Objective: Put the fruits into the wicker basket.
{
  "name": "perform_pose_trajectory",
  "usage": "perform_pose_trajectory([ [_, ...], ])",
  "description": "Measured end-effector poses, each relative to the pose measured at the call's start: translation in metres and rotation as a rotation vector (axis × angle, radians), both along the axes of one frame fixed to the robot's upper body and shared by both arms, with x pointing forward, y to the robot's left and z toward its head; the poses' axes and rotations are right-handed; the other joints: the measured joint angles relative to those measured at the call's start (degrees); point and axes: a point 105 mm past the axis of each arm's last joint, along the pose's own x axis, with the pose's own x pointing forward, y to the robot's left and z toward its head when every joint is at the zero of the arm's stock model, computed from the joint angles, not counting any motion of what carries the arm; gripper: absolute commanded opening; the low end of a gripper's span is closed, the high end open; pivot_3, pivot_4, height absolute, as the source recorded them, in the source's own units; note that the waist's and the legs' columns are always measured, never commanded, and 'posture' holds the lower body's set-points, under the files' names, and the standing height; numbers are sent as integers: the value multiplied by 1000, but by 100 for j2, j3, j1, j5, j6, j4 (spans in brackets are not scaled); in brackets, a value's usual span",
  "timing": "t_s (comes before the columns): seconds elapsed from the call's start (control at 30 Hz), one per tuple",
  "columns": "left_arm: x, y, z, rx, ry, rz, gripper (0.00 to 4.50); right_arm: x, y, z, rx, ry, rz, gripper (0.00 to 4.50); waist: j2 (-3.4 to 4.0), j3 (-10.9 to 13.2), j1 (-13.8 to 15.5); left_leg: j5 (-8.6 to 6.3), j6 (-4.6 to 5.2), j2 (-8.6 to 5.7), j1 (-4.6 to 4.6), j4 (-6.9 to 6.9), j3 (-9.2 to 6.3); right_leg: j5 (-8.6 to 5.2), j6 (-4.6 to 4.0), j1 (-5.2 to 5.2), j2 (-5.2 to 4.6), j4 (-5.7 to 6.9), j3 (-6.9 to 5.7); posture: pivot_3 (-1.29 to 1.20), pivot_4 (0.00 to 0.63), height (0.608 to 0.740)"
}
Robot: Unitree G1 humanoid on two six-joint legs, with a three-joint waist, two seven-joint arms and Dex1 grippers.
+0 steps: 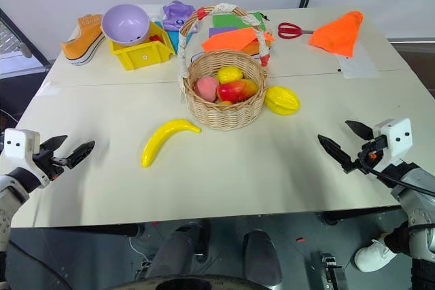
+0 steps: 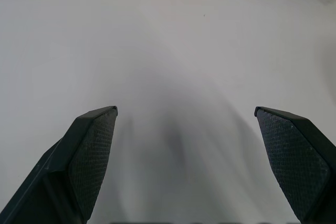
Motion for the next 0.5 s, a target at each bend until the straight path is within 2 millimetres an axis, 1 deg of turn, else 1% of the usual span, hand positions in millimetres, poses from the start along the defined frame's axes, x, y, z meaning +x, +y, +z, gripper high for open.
perform_pose_trajectory([
  [0.17, 0, 0, 2, -16, -3, 0, 4500, 2, 3, -2, -8, 7, 1, 4455, 0, 0, 0, 0, 0, 0, 0, 0, 1, 0, 0, 0, 0, -1, 0, 0, 150, 740],
  [0.27, 1, -8, 4, -36, -1, -25, 4500, 5, 3, 0, -9, -5, -7, 4455, 0, 0, 3, 0, 0, 0, 0, 0, 1, 0, 0, 0, 0, -2, 0, 0, 150, 740],
  [0.3, 3, -14, 7, -37, -1, -49, 4500, 5, 4, 1, -10, -6, -8, 4455, 0, 0, 12, 0, 1, 0, -1, 0, 1, 0, 0, 1, 0, -3, 0, 0, 150, 740],
  [0.37, 7, -30, 13, -38, 1, -111, 4500, 6, 13, 3, -19, -9, 23, 4455, 0, 0, 22, 0, 1, 0, -1, 0, 1, 1, -1, 0, 1, -2, 0, 0, 150, 740],
  [0.43, 16, -48, 23, -18, 1, -181, 4500, 7, 31, 7, -21, -13, 86, 4455, 0, 0, 38, 0, 1, 0, -2, 0, 0, 2, -2, -1, 4, -2, 0, 0, 150, 740],
  [0.5, 26, -69, 42, 8, -25, -259, 4500, 5, 53, 15, -24, -24, 168, 4455, 0, 0, 71, 0, 1, 0, -2, 1, 0, 2, -2, -1, 5, -2, 2, 0, 150, 740],
])
